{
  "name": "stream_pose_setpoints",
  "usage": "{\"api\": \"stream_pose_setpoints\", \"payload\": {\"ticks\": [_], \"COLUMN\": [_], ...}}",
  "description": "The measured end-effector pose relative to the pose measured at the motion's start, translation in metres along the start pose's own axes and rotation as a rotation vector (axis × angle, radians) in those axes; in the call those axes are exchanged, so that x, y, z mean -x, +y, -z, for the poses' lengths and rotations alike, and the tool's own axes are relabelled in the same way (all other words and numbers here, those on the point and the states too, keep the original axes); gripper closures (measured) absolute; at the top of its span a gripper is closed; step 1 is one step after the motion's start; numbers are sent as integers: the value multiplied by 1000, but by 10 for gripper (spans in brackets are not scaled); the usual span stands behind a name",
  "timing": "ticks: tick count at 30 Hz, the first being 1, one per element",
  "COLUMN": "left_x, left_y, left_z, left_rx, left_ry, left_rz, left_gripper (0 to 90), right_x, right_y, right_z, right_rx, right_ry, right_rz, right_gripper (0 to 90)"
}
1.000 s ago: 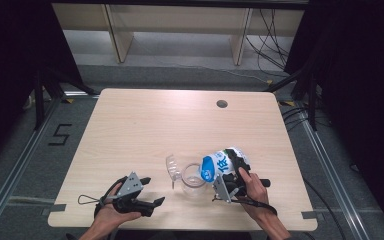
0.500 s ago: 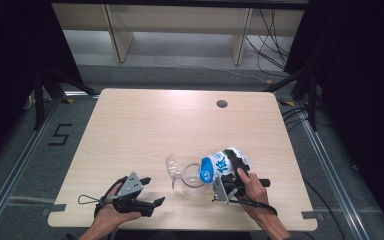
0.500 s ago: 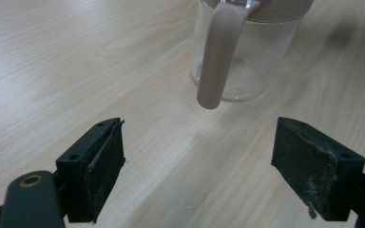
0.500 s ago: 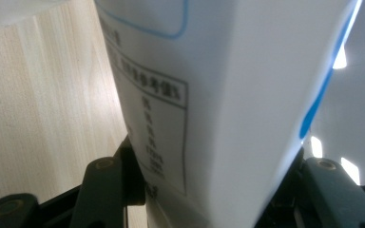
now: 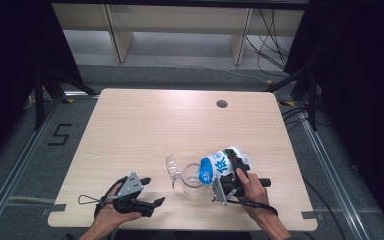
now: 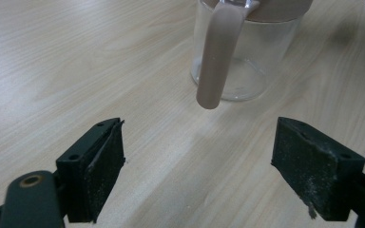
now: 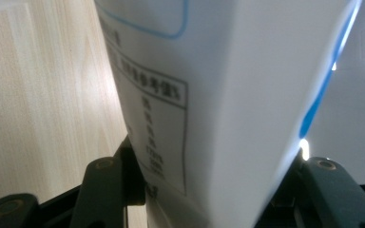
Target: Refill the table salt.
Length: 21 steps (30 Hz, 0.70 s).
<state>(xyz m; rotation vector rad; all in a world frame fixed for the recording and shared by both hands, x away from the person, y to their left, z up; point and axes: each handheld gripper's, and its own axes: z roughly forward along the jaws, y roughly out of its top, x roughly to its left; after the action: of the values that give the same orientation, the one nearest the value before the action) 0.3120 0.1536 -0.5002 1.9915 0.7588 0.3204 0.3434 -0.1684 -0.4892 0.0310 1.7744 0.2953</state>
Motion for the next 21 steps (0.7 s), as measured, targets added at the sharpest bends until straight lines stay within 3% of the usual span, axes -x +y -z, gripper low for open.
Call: {"api": "stream_pose_setpoints", "payload": {"ticks": [9,11,12,21], "left_x": [-1,-1,-1,-1], "left_y": [0,0,0,0], "left_z": [1,1,1,2], "left_rx": [-4,-1,0,-5], "left_ry": [3,6,8,15], "left_rz": [-15,-22,-12,-15], "left_gripper": [173,174,174,174], "right_x": [0,4,1,2], "right_y": [1,3,2,2], "right_z": [1,1,1,3], "right_rx": [-6,-5,-2,-15], "right_ry": [-1,-11,-4,-9], "right_rz": [8,77,18,6], "right_gripper": [487,487,488,489]}}
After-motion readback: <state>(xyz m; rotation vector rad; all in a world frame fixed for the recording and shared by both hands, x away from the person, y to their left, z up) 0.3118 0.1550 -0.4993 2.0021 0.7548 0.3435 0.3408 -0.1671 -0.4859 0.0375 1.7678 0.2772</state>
